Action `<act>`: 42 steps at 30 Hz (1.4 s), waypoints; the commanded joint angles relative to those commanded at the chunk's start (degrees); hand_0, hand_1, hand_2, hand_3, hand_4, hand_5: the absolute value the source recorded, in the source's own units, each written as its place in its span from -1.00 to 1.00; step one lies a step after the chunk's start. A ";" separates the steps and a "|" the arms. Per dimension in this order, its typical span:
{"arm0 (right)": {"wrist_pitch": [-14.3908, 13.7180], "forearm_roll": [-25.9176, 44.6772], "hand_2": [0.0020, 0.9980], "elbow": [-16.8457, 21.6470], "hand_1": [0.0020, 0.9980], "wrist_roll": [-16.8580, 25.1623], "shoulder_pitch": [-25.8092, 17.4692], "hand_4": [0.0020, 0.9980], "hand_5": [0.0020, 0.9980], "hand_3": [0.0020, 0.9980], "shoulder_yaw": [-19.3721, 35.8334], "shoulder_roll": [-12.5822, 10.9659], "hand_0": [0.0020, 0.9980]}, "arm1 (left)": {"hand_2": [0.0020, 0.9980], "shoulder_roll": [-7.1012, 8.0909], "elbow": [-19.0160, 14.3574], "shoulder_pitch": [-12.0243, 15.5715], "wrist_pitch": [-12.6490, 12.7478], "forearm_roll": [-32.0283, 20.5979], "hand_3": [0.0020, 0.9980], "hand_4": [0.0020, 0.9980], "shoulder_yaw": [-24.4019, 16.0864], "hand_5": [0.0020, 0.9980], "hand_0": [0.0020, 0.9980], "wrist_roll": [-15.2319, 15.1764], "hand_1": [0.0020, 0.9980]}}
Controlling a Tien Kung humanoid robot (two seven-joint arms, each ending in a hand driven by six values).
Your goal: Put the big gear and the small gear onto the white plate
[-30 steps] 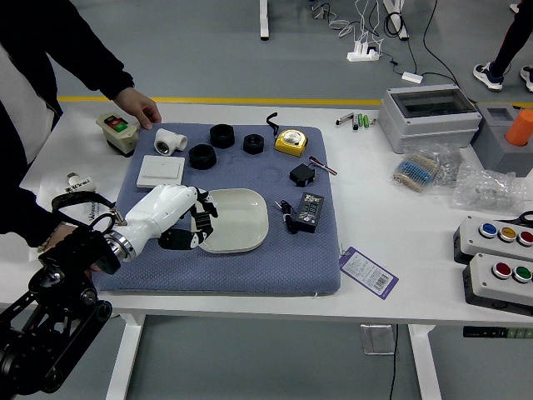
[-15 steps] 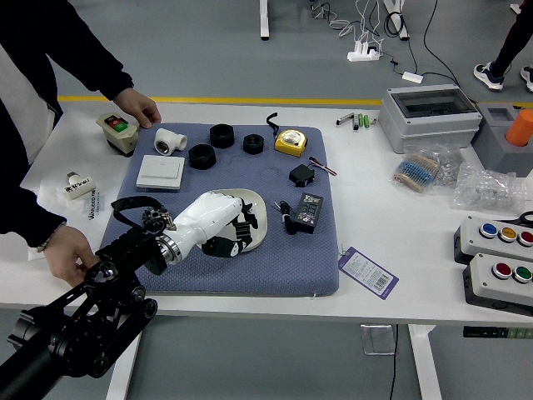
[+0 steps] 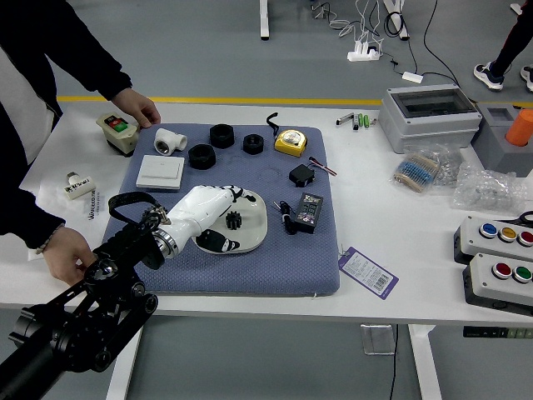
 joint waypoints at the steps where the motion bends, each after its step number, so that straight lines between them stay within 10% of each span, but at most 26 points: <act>1: -0.01 0.01 0.55 -0.01 0.46 0.01 -0.05 0.67 0.39 0.21 0.02 0.01 0.41 | 0.70 0.19 -0.27 0.01 -0.10 0.00 0.60 1.00 -0.34 -0.77 0.34 0.09 0.54; 23: 0.01 -0.01 0.55 -0.08 0.46 0.01 -0.71 0.67 0.40 0.21 0.33 0.11 0.41 | 0.57 8.93 -2.61 -2.01 -7.35 0.00 0.53 0.83 -6.60 -1.00 0.21 0.48 0.44; 42: -0.04 -0.11 0.55 -0.06 0.46 -0.02 -0.28 0.67 0.40 0.20 0.82 0.07 0.41 | 0.56 9.84 3.44 -4.47 -12.47 0.00 0.34 0.79 -4.29 -1.00 0.20 2.48 0.43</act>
